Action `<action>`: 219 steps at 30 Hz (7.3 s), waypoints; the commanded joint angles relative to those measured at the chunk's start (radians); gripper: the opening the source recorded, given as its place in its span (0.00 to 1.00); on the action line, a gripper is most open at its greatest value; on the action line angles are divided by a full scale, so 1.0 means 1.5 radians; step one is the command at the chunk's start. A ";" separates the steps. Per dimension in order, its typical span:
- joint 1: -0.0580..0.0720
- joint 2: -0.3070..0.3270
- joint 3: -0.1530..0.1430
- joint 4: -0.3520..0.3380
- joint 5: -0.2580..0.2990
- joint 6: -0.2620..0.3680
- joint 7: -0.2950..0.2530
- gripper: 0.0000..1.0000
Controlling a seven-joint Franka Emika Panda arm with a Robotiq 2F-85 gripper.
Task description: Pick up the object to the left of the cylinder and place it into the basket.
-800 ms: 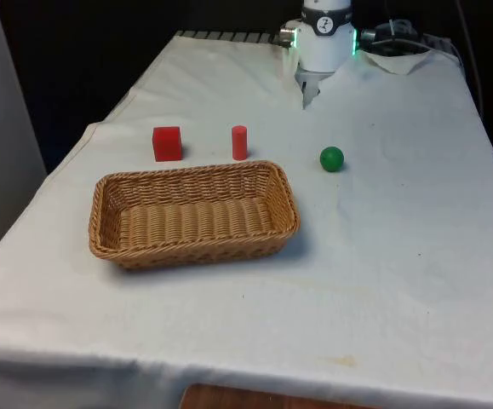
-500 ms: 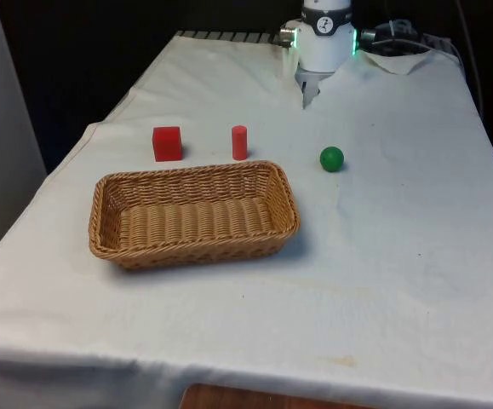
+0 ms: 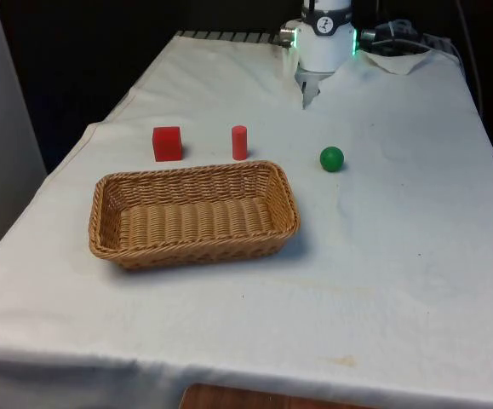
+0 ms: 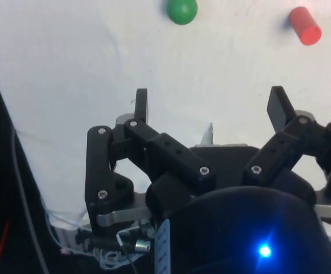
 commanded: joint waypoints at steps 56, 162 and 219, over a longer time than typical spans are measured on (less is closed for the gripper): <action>-0.005 -0.001 0.061 -0.304 -0.041 0.416 0.089 1.00; -0.045 0.225 0.077 -0.329 0.075 0.621 0.001 1.00; -0.051 0.153 0.020 -0.206 0.078 0.456 -0.055 0.00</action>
